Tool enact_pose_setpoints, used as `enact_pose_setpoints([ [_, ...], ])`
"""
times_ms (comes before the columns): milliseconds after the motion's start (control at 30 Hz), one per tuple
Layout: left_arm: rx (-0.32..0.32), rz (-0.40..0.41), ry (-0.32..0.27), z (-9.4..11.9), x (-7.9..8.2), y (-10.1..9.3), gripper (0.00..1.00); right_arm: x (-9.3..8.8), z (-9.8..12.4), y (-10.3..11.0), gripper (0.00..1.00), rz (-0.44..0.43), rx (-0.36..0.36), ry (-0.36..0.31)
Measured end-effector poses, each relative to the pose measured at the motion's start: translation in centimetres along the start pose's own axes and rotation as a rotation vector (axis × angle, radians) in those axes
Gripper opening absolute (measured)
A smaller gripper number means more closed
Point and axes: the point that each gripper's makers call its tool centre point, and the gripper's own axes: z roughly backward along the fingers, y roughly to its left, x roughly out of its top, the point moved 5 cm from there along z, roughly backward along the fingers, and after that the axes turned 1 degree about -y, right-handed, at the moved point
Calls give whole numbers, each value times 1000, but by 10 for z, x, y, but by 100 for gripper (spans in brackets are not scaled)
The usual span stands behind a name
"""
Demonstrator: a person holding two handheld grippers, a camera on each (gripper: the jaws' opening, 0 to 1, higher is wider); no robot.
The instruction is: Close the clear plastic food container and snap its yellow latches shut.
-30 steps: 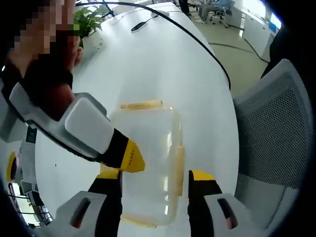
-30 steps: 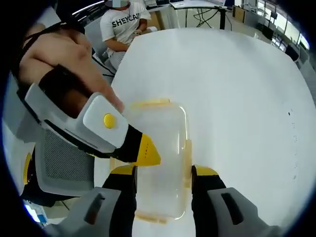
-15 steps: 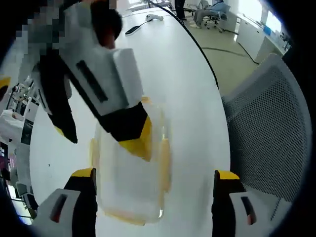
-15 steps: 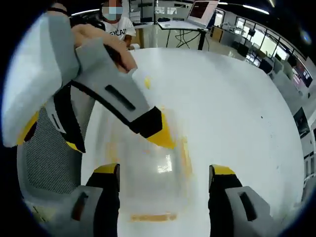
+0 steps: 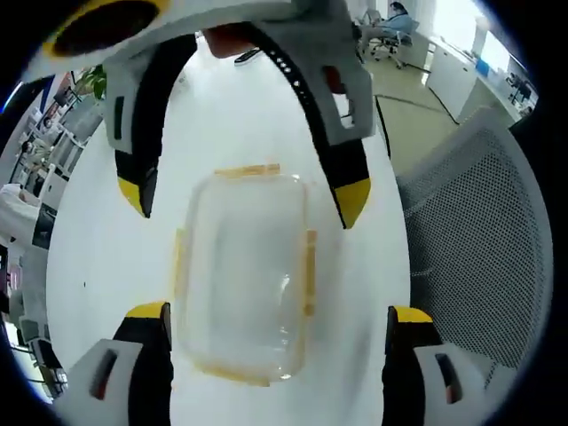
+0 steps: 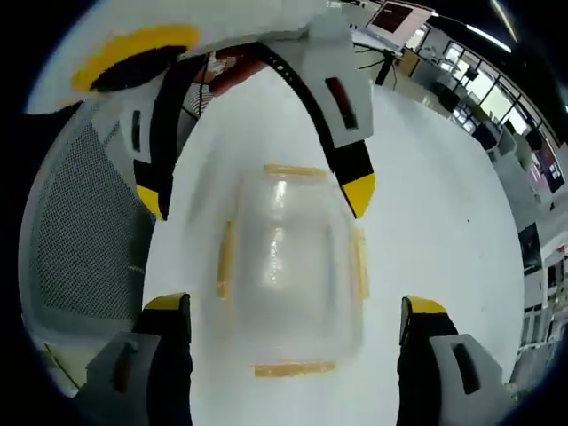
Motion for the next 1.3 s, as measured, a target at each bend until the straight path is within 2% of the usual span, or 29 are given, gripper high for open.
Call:
enact_pose_setpoints([
  [133,-10,14,23,-4,-7,5,98,-6,-3,3,99,29,1,35],
  [200,-5,-6,33,-6,-10,7,98,-10,-4,6,99,47,-4,55],
  [400,-15,-3,73,-22,-21,15,97,-24,-13,8,96,57,5,87],
  [500,-28,-14,77,-32,-25,17,96,-30,-15,6,92,98,-14,119],
  [600,-18,-20,82,-35,-26,20,94,-34,-17,8,91,58,1,111],
  [733,-10,-50,95,-37,-28,20,92,-36,-18,8,83,76,1,109],
  [800,14,-84,121,-36,-30,23,85,-36,-19,8,80,91,-4,115],
  [833,12,-102,104,-39,-26,24,85,-36,-18,5,76,106,-19,122],
  [1033,22,-93,134,-38,-27,22,85,-35,-20,2,76,87,9,125],
  [1300,22,-92,147,-37,-29,21,84,-36,-20,3,75,90,11,135],
])
